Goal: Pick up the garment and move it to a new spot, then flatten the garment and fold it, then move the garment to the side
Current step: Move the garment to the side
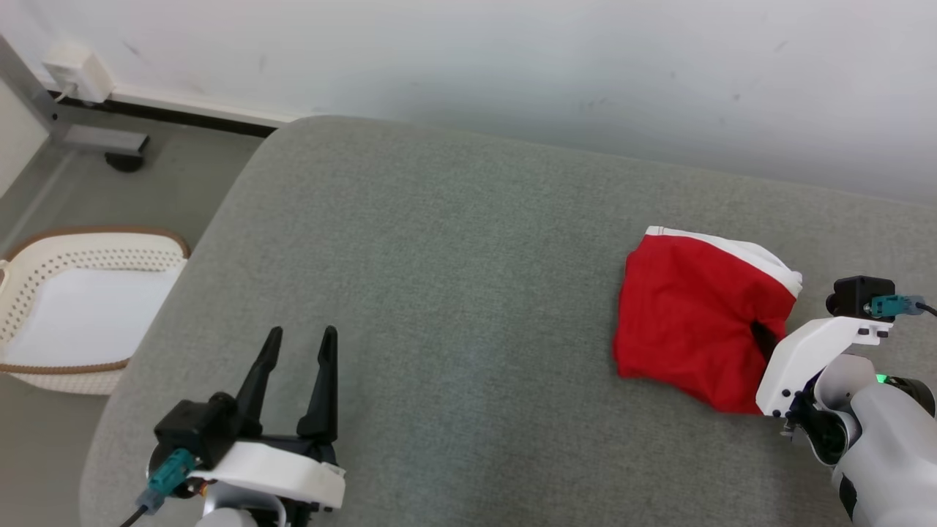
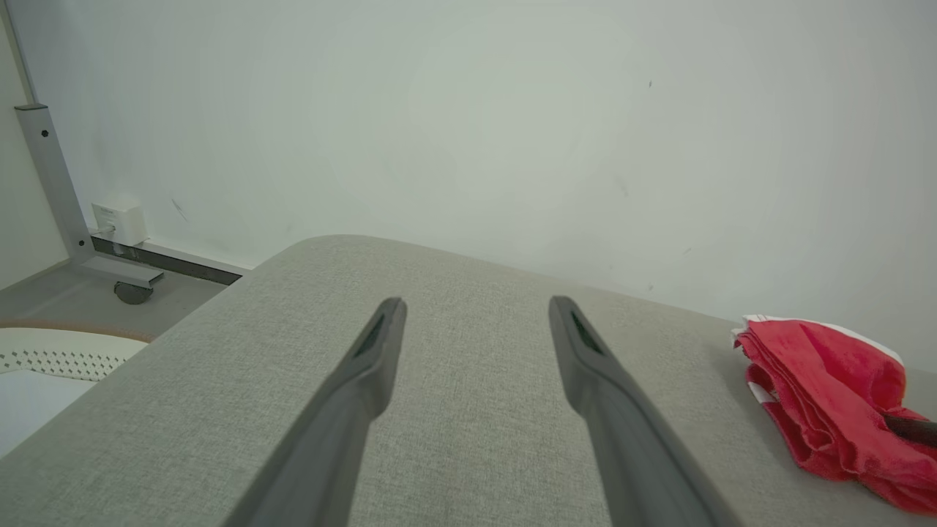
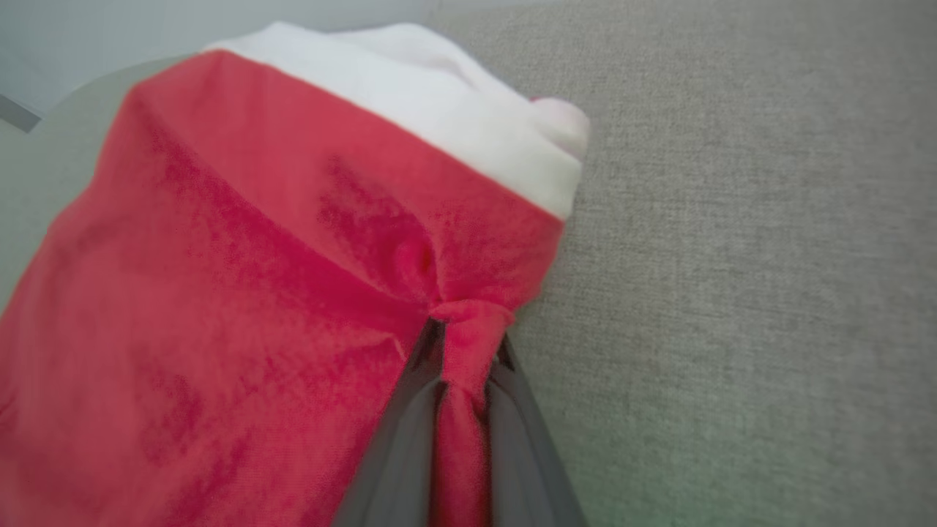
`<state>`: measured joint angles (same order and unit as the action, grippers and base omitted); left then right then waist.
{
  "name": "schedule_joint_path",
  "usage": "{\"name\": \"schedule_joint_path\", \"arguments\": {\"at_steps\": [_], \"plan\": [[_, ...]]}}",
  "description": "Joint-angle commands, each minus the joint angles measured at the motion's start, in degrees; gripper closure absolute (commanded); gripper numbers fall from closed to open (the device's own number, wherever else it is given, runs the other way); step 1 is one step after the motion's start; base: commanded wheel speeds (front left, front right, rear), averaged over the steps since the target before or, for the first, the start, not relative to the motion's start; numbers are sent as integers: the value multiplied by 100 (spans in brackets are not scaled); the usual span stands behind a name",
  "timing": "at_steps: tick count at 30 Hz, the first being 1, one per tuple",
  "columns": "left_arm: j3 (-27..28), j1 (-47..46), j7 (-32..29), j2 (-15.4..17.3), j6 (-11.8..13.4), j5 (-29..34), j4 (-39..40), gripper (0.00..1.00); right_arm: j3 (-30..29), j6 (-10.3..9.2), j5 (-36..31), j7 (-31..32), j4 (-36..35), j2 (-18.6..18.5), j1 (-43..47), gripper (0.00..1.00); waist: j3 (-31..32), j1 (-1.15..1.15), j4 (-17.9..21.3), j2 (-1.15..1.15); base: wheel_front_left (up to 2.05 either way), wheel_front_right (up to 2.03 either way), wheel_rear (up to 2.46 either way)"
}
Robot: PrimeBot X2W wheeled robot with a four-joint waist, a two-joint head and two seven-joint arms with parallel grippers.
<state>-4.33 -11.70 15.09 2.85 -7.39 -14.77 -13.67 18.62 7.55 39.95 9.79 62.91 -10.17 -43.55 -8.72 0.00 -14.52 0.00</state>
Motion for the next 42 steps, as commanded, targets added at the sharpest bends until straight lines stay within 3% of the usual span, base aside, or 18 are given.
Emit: {"name": "schedule_joint_path", "arguments": {"at_steps": [1, 9, 26, 34, 42], "plan": [[2, 34, 3, 16, -15, 24, 15, 0, 37, -15, 56, -114, -13, -55, 8, 100, 87, 0, 83, 0, 0, 0, 0], [-194, 81, 2, 17, -15, 147, 54, 0, 275, -15, 202, -476, -203, -138, 102, 100, 407, 0, 601, 0, 0, 0, 0], [-1469, -83, 1, 20, -15, -16, -4, 0, 626, -14, 711, -532, -563, -316, 179, 100, 428, 0, 2525, 0, 0, 0, 0], [-1680, -148, 1, 21, -15, -15, -46, 0, 757, -14, 892, -579, -745, -364, 190, 100, 347, 0, 2905, 0, 0, 0, 0], [-1808, -314, 1, 79, -15, 51, -61, 0, 1013, -14, 818, -465, -928, -815, -233, 100, -29, 0, 2838, 0, 0, 0, 0]]}}
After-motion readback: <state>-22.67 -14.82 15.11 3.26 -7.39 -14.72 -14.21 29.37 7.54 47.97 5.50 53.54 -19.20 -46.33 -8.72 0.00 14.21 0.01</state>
